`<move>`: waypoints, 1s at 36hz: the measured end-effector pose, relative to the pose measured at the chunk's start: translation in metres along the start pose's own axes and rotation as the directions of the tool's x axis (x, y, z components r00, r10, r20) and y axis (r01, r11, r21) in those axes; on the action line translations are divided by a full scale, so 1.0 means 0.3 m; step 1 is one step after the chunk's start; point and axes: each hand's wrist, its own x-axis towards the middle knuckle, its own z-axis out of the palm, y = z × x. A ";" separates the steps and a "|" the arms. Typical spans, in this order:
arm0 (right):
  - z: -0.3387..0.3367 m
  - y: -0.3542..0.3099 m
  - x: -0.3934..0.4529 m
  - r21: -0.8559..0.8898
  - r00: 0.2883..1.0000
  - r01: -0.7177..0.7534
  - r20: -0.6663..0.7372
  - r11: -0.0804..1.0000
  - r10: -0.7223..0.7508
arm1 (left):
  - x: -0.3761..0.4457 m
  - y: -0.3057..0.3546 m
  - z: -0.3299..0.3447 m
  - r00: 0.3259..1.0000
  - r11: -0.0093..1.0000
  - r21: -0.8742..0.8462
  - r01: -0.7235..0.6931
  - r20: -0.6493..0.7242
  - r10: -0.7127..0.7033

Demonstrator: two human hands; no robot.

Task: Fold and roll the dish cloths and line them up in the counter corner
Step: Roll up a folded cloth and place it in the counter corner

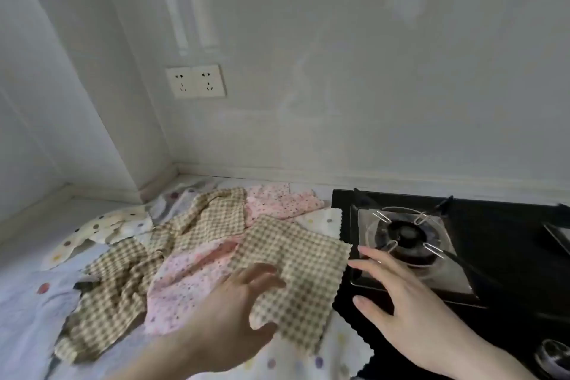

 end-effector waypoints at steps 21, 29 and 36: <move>0.308 0.094 -0.360 -0.212 0.946 -0.282 -0.222 0.936 0.234 | -0.087 0.116 0.275 0.967 0.967 0.197 0.164 -0.224 -0.118; 0.301 0.096 -0.495 -0.205 0.937 -0.319 -0.217 0.926 0.275 | -0.117 0.189 0.168 0.864 0.975 0.051 0.216 -0.475 -0.167; 0.202 0.020 -0.508 -0.061 0.920 -0.365 -0.175 0.929 0.350 | -0.123 0.305 -0.040 0.746 0.893 -0.417 0.169 -0.538 -0.393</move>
